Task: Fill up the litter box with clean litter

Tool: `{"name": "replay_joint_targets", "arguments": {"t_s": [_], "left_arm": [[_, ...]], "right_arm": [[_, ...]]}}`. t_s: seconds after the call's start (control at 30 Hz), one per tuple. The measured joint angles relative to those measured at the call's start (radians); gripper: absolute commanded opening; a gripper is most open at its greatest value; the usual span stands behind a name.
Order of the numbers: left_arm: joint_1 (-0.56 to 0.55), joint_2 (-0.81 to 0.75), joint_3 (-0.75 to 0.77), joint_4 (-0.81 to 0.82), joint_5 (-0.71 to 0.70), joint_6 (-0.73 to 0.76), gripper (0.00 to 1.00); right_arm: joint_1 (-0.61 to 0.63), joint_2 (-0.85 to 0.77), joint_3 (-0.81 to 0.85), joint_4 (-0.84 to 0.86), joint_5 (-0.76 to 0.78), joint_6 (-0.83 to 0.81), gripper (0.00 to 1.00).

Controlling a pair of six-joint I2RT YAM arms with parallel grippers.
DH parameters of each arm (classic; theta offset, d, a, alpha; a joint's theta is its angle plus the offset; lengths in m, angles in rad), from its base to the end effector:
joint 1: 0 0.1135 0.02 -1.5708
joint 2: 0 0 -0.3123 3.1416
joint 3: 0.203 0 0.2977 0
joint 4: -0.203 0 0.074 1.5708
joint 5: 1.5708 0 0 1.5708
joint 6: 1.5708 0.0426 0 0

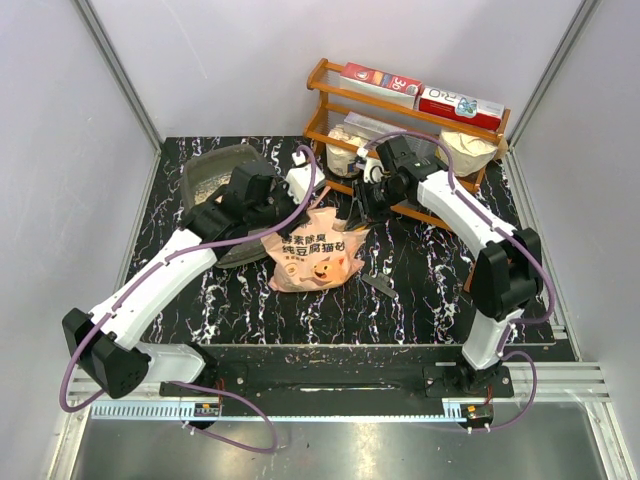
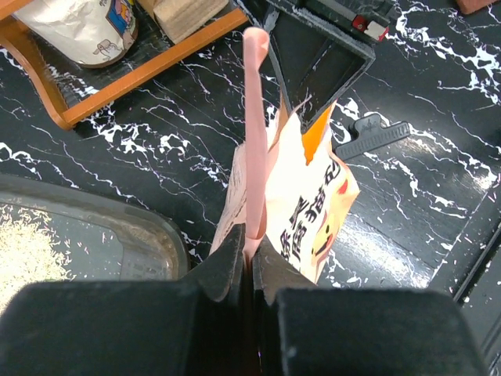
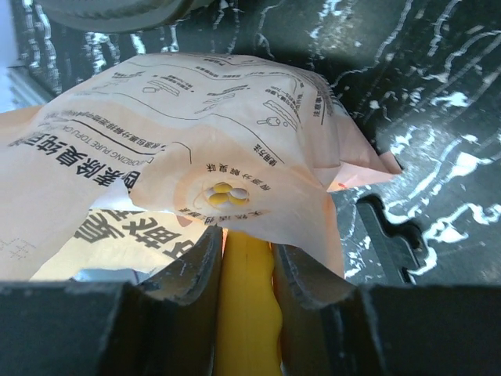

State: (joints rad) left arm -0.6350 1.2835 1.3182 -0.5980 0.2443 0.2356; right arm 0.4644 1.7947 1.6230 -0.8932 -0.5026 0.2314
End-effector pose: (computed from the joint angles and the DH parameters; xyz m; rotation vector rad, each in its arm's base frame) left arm 0.2502 -0.1971 0.4215 1.0389 1.8888 -0.4940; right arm 0.3850 0.2158 0.3299 -0.4919 2.6614 0.8897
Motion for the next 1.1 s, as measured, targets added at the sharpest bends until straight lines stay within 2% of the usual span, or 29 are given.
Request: {"name": "replay_joint_targets", "arguments": {"t_s": [0.3, 0.63, 1.1], "left_arm": [[0.006, -0.033, -0.037, 0.008, -0.002, 0.034, 0.00], [0.005, -0.131, -0.083, -0.053, 0.010, 0.149, 0.00], [0.032, -0.186, -0.085, -0.167, 0.088, 0.272, 0.00]], "right_arm": [[-0.064, 0.108, -0.024, 0.087, -0.304, 0.010, 0.00], [-0.140, 0.103, 0.027, 0.011, -0.475, 0.000, 0.00], [-0.239, 0.104, 0.069, -0.020, -0.755, 0.001, 0.00]]}}
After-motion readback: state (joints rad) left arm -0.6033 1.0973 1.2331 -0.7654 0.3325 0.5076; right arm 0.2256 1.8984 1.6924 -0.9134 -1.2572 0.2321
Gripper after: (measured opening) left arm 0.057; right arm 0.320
